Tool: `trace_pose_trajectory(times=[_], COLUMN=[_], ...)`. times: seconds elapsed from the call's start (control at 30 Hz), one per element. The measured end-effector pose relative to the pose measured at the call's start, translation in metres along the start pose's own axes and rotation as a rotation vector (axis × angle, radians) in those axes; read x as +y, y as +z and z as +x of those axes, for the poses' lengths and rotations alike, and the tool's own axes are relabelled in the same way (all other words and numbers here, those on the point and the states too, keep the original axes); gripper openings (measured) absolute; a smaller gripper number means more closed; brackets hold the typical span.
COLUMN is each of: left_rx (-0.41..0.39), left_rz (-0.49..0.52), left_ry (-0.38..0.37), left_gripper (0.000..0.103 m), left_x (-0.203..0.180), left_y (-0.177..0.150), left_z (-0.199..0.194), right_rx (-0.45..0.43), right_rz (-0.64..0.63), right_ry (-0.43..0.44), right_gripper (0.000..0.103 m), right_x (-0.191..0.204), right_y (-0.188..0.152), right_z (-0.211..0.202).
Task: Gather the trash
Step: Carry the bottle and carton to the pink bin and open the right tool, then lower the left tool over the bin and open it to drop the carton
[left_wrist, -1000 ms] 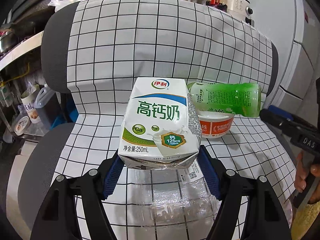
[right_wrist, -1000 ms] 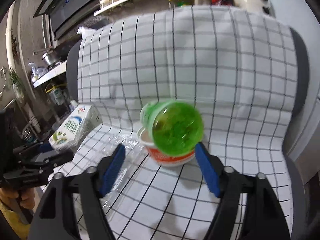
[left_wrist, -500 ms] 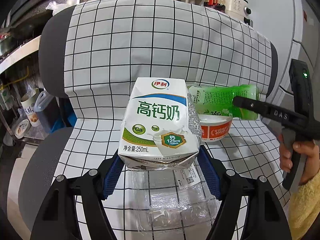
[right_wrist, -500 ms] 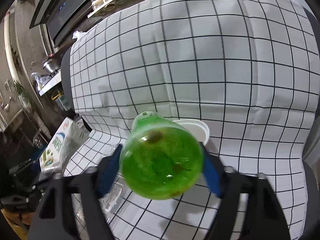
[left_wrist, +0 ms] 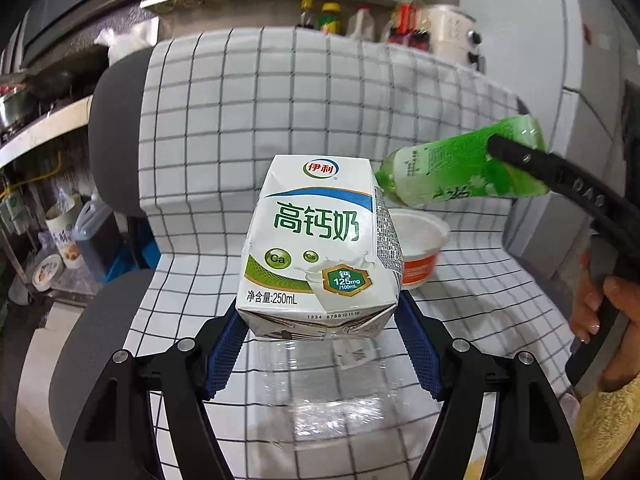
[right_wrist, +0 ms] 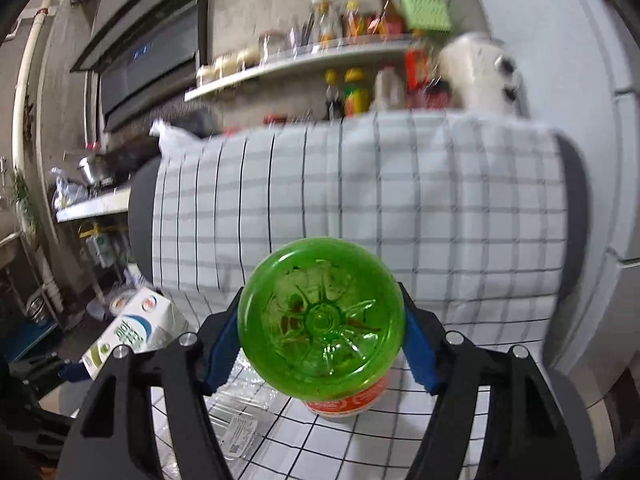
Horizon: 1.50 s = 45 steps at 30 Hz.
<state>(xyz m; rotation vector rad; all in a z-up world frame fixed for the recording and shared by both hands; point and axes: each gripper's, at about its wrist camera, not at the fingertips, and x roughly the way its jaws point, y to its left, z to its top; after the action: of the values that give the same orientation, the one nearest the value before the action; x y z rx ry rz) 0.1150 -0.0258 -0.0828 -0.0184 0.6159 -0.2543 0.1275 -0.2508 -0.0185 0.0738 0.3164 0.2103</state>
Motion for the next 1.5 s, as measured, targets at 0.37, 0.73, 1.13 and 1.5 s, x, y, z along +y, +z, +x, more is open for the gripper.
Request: trace_pose_trajectory(times=[0.37,0.73,1.13,1.5], left_rx=[-0.027,0.054,0.102,0.149], left_rz=[0.128,0.327,0.439,0.494], left_ry=[-0.276,-0.567,-0.622,-0.639], left_gripper=[0.072,0.072,0.072,0.072], left_x=[-0.1,-0.24,-0.294,-0.312], left_y=[-0.028,-0.097,-0.125,-0.142], left_z=[-0.041,-0.054,-0.048,-0.034], right_rx=[-0.072,-0.017,0.113,0.108], right_rz=[0.066,0.206,0.404,0.404], right_ry=[-0.277,-0.672,-0.862,-0.821], right_gripper=[0.068,0.068,0.076,0.077], right_x=[-0.046,-0.11,-0.186,-0.196], right_y=[-0.032,-0.127,-0.214,-0.22], right_z=[-0.176,-0.318,-0.349,-0.338])
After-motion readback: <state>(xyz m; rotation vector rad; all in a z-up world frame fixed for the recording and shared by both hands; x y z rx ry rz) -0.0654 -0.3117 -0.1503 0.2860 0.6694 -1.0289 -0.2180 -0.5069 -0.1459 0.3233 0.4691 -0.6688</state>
